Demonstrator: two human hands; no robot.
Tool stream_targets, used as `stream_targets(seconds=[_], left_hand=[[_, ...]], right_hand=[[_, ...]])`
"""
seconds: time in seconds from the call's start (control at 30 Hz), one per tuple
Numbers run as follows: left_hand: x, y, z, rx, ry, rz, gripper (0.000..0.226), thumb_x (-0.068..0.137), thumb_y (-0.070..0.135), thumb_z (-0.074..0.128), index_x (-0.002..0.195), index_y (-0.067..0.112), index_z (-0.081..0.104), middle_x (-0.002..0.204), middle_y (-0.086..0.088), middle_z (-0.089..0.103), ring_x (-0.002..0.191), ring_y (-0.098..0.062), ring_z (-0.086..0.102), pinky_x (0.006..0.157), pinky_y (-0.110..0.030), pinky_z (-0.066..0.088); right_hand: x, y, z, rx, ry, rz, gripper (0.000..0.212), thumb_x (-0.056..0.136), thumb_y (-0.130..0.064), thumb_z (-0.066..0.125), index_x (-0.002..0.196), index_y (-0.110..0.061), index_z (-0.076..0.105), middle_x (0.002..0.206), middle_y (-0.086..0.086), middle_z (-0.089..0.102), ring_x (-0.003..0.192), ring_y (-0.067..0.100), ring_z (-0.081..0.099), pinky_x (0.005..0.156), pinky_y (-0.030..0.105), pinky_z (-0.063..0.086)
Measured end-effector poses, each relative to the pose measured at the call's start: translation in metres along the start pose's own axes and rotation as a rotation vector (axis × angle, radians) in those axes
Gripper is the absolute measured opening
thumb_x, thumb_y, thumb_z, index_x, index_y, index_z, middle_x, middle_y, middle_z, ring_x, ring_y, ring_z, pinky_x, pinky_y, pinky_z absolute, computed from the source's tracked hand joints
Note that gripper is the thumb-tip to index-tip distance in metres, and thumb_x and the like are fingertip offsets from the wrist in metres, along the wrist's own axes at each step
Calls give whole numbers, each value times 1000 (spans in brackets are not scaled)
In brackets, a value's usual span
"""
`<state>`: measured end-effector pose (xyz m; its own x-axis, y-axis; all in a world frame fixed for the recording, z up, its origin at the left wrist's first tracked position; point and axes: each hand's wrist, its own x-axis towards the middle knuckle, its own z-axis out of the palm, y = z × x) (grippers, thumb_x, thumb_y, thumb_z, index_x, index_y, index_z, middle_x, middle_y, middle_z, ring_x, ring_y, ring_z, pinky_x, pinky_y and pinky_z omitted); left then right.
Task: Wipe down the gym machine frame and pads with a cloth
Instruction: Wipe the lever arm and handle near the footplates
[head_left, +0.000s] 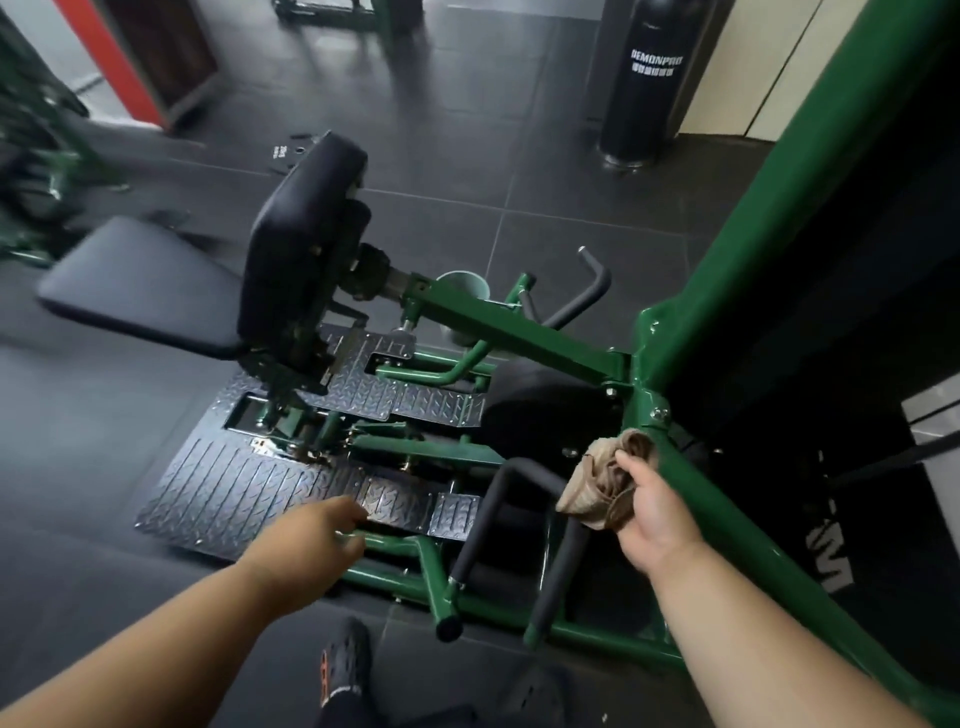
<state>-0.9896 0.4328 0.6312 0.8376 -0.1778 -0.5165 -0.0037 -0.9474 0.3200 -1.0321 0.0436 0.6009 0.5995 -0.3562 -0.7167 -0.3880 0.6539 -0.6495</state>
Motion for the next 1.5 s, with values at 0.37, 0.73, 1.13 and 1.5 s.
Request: stream_targets(seconds=[0.37, 0.73, 1.13, 1.5], left_hand=[[69, -120, -19, -23, -164, 117, 40, 95, 36, 64, 135, 31, 65, 116, 10, 73, 92, -9, 65, 77, -22, 47], [142, -143, -10, -74, -296, 167, 42, 98, 34, 66, 140, 33, 59, 128, 10, 67, 100, -14, 69, 92, -29, 55], [211, -107, 44, -164, -241, 236, 83, 90, 50, 71, 159, 49, 25, 156, 7, 45, 131, -18, 57, 112, -40, 48], [376, -160, 155, -274, -161, 11, 15, 103, 28, 55, 113, 31, 65, 91, 3, 73, 73, -19, 66, 55, -26, 44]], right_hand=[[-5, 97, 126, -46, 130, -115, 21, 101, -1, 61, 121, -8, 63, 105, 12, 77, 84, 18, 78, 71, 32, 62], [30, 192, 234, -57, 80, 33, 28, 99, -13, 69, 126, -21, 67, 118, 6, 77, 116, 27, 70, 112, 49, 49], [99, 224, 225, -276, -35, 47, 49, 80, -40, 77, 126, -27, 70, 116, -2, 78, 115, 21, 72, 113, 50, 49], [207, 269, 220, -967, 18, -122, 87, 84, -71, 66, 158, -32, 41, 156, -1, 51, 140, 22, 51, 115, 41, 44]])
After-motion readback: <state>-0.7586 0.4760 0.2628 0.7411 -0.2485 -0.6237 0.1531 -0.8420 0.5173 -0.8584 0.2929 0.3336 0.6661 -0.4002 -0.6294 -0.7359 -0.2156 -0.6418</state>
